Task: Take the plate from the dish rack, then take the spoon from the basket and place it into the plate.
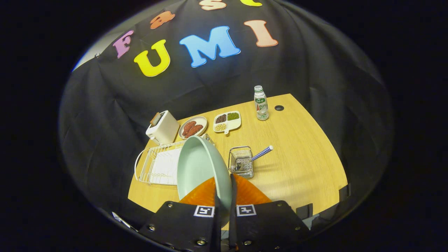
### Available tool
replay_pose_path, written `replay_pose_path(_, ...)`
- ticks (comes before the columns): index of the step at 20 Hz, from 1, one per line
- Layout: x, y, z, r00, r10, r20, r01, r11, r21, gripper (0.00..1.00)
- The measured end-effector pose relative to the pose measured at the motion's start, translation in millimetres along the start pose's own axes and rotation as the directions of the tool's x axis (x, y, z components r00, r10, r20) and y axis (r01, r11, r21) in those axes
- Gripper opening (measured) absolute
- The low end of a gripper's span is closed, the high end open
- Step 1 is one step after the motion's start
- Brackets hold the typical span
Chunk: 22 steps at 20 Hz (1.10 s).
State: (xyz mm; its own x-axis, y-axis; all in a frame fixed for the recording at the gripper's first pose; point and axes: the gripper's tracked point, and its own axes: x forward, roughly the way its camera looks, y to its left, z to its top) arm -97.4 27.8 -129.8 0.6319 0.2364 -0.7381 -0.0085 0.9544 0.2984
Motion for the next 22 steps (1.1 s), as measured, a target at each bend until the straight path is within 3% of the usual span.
replay_pose_path(5, 14, 6, -55, 0.986, 0.145, -0.08, -0.137, 0.985, 0.102, 0.09)
replay_pose_path(10, 32, -3, -105, 0.967, 0.218, -0.135, -0.195, 0.967, 0.166, 0.09)
replay_pose_path(17, 63, -18, -147, 0.936, 0.298, -0.189, -0.255, 0.941, 0.223, 0.09)
replay_pose_path(22, 95, -33, -167, 0.926, 0.303, -0.226, -0.24, 0.933, 0.267, 0.09)
